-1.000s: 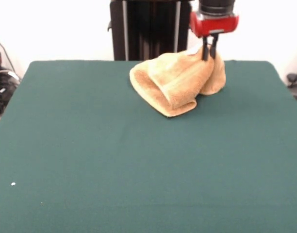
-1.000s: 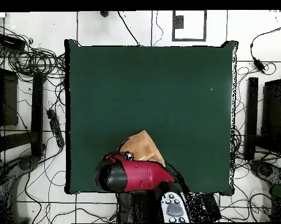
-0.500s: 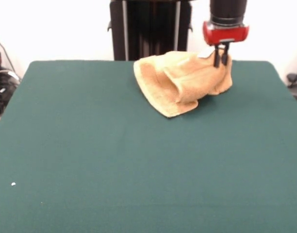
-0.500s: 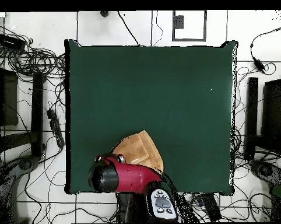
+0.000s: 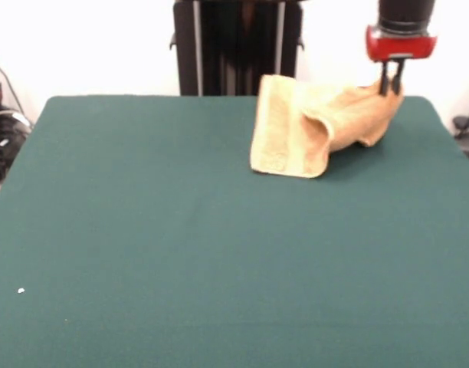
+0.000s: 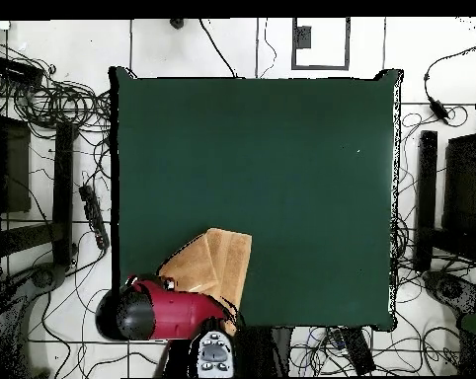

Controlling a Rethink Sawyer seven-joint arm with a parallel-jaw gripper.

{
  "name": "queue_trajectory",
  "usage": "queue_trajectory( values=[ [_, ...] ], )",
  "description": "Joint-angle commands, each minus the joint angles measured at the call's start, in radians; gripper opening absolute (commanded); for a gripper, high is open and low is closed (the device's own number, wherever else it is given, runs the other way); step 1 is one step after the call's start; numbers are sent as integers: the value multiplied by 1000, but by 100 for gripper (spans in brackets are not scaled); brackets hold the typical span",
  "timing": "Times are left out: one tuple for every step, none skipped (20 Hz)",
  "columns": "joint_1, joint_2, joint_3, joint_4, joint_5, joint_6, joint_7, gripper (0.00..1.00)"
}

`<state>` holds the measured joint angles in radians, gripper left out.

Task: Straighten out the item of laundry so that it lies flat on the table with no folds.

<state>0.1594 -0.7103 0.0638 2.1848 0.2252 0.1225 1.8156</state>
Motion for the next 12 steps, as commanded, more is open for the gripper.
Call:
queue_trajectory(
  values=[
    [110, 31, 40, -8, 151, -28, 353, 0],
    [126, 37, 37, -17, 163, -30, 363, 0],
    [137, 44, 35, -25, 171, -34, 370, 0],
    [142, 53, 36, -32, 176, -39, 372, 0],
    [147, 62, 34, -40, 180, -42, 371, 0],
    [148, 70, 34, -45, 182, -45, 371, 0],
    [149, 77, 35, -51, 185, -48, 371, 0],
    [155, 83, 35, -57, 191, -52, 377, 0],
    [160, 87, 30, -62, 194, -52, 378, 0],
    [164, 92, 26, -68, 196, -53, 379, 0],
    [167, 94, 17, -72, 191, -53, 371, 0],
    [174, 96, 8, -74, 188, -75, 372, 0]
  ],
)
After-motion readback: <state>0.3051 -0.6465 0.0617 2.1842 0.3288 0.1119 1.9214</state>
